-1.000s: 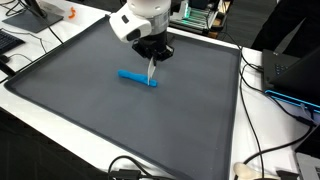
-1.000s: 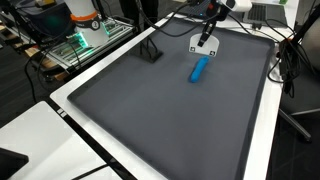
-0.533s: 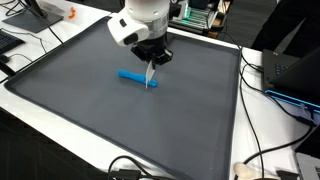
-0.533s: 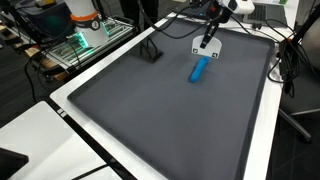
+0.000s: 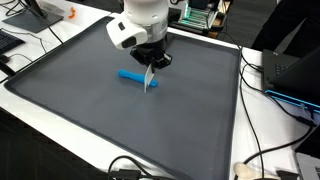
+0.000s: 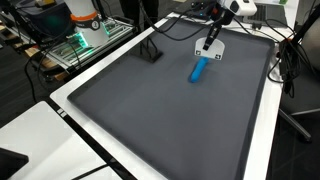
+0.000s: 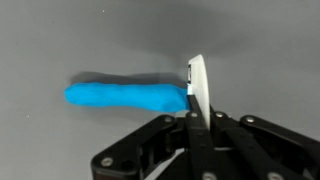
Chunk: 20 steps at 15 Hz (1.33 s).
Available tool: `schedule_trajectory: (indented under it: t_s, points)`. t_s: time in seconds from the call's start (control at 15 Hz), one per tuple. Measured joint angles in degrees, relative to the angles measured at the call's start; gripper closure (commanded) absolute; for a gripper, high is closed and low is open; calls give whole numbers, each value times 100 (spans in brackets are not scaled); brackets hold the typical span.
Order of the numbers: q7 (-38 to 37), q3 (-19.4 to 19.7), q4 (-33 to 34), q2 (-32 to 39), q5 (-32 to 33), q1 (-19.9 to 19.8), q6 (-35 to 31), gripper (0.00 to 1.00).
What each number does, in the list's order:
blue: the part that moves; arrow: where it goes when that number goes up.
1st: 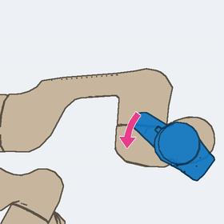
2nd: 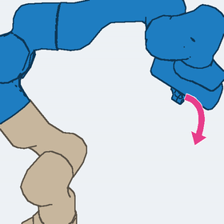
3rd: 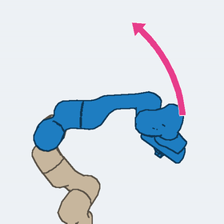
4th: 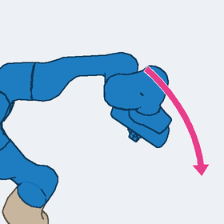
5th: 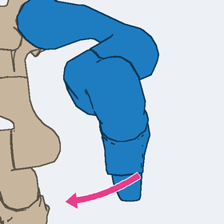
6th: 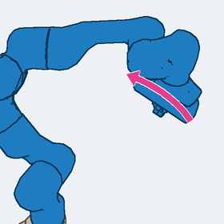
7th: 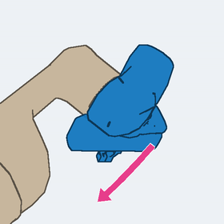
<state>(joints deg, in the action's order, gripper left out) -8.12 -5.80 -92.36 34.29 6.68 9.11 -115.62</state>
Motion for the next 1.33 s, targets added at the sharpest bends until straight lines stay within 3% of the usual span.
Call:
schedule_trajectory:
  t_s: [1.33]
  points:
    - [-102, 163, 98, 237, 8, 178, -36, 99]
